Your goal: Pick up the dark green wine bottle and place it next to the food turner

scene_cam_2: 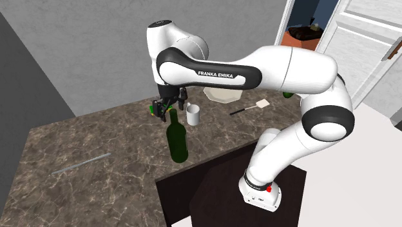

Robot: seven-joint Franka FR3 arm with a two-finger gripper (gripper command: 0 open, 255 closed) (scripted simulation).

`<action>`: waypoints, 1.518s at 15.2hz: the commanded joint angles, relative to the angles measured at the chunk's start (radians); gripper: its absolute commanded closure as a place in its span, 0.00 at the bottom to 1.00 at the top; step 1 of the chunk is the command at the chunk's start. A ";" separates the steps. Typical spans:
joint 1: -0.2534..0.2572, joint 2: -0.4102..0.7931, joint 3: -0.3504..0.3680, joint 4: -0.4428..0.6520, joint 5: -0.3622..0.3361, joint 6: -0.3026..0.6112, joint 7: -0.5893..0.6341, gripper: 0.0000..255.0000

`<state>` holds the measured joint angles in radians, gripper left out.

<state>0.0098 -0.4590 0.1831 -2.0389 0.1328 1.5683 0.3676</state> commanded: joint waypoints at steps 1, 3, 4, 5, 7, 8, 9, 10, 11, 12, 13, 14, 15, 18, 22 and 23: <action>0.000 0.000 0.000 -0.001 0.000 0.001 0.000 0.00; 0.000 0.000 0.000 0.000 0.000 0.000 0.000 0.00; 0.000 0.000 0.000 0.000 0.000 0.000 0.000 0.00; 0.000 0.000 0.000 0.000 0.000 0.000 0.000 1.00; 0.000 0.000 0.000 0.000 0.000 0.000 0.000 1.00; 0.000 0.000 0.000 -0.001 0.000 0.000 0.000 1.00; 0.000 0.000 0.000 -0.001 0.000 0.000 0.000 1.00; 0.000 0.000 0.000 -0.001 0.000 0.000 0.000 1.00; 0.000 0.000 0.000 -0.001 0.000 0.000 0.000 1.00; 0.000 0.000 0.000 -0.001 0.000 0.000 0.000 1.00; 0.000 0.000 0.000 -0.001 0.000 0.000 0.000 1.00; 0.000 0.000 0.000 -0.001 0.000 0.001 0.000 1.00; 0.000 0.003 -0.001 0.016 -0.001 -0.012 0.001 1.00; -0.002 0.014 -0.002 0.066 -0.003 -0.052 0.004 1.00; -0.003 0.032 -0.004 0.137 -0.006 -0.105 0.009 1.00; -0.003 0.037 -0.004 0.155 -0.007 -0.118 0.011 1.00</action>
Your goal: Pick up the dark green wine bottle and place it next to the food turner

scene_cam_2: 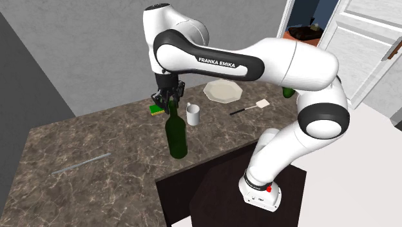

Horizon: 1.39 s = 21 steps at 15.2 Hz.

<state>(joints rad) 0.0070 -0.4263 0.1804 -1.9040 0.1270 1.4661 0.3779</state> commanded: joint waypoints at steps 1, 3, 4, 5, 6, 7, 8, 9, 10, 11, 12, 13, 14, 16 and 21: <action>-0.001 0.009 -0.001 0.038 -0.002 -0.029 0.002 1.00; -0.002 0.020 -0.002 0.076 -0.003 -0.056 0.005 1.00; -0.002 0.026 -0.002 0.096 -0.004 -0.069 0.006 1.00; -0.002 0.032 -0.002 0.115 -0.005 -0.083 0.008 1.00; -0.003 0.039 -0.002 0.135 -0.006 -0.096 0.009 1.00; -0.003 0.043 -0.002 0.149 -0.006 -0.106 0.010 1.00; -0.007 0.015 -0.019 0.124 -0.008 -0.110 -0.011 1.00; -0.012 -0.011 -0.035 0.101 -0.012 -0.116 -0.033 1.00; -0.016 -0.037 -0.052 0.079 -0.016 -0.122 -0.054 1.00; -0.021 -0.062 -0.068 0.058 -0.021 -0.128 -0.075 1.00; -0.025 -0.087 -0.085 0.039 -0.028 -0.134 -0.096 1.00; -0.029 -0.110 -0.102 0.021 -0.035 -0.141 -0.117 1.00; -0.033 -0.133 -0.119 0.004 -0.043 -0.148 -0.138 1.00; -0.042 -0.175 -0.154 -0.027 -0.062 -0.163 -0.180 1.00; -0.064 -0.266 -0.243 -0.082 -0.122 -0.203 -0.286 1.00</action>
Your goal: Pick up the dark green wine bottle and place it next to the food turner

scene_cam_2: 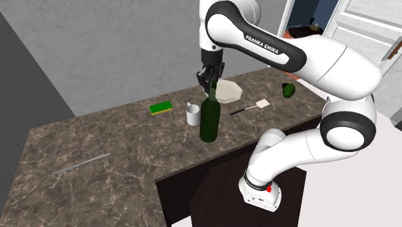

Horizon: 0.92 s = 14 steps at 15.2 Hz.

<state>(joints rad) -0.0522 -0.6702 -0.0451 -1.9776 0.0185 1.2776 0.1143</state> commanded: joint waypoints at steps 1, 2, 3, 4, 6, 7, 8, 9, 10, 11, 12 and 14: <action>-0.009 -0.038 -0.036 -0.016 -0.027 -0.023 -0.044 1.00; -0.013 -0.053 -0.055 -0.023 -0.042 -0.031 -0.066 1.00; -0.018 -0.067 -0.074 -0.029 -0.057 -0.039 -0.088 1.00; -0.022 -0.080 -0.093 -0.033 -0.073 -0.046 -0.110 1.00; -0.030 -0.103 -0.131 -0.039 -0.105 -0.062 -0.155 1.00; -0.034 -0.113 -0.150 -0.040 -0.122 -0.069 -0.177 1.00; -0.038 -0.122 -0.170 -0.040 -0.139 -0.076 -0.200 1.00; -0.041 -0.131 -0.190 -0.039 -0.156 -0.083 -0.223 1.00; -0.045 -0.138 -0.210 -0.037 -0.174 -0.090 -0.246 1.00; -0.048 -0.145 -0.230 -0.035 -0.192 -0.096 -0.270 1.00; -0.051 -0.150 -0.251 -0.031 -0.210 -0.102 -0.294 1.00; -0.055 -0.159 -0.292 -0.020 -0.247 -0.113 -0.341 1.00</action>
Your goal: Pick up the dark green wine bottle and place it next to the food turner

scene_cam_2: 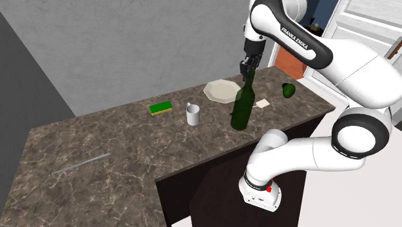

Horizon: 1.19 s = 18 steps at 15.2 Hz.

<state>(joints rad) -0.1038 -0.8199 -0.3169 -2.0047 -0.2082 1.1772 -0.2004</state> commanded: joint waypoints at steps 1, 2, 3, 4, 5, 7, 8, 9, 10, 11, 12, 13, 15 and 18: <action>-0.006 -0.012 -0.041 0.014 -0.039 -0.018 -0.051 1.00; -0.008 -0.014 -0.062 0.022 -0.057 -0.022 -0.076 1.00; -0.009 -0.015 -0.084 0.031 -0.075 -0.027 -0.100 1.00; -0.009 -0.015 -0.105 0.042 -0.094 -0.031 -0.125 1.00; -0.009 -0.014 -0.127 0.053 -0.112 -0.034 -0.150 1.00; -0.007 -0.011 -0.172 0.078 -0.148 -0.041 -0.200 1.00; -0.006 -0.007 -0.195 0.092 -0.166 -0.043 -0.226 1.00; -0.004 -0.003 -0.218 0.107 -0.183 -0.045 -0.251 1.00; -0.001 0.002 -0.242 0.123 -0.200 -0.047 -0.277 1.00; 0.002 0.008 -0.266 0.140 -0.217 -0.048 -0.304 1.00; 0.006 0.015 -0.290 0.158 -0.233 -0.049 -0.330 1.00; 0.012 0.022 -0.316 0.178 -0.249 -0.050 -0.356 1.00; 0.026 0.042 -0.373 0.224 -0.281 -0.050 -0.416 1.00; 0.016 0.014 -0.376 0.165 -0.291 -0.019 -0.404 1.00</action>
<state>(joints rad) -0.0870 -0.8014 -0.6862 -1.8295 -0.4935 1.1497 -0.6014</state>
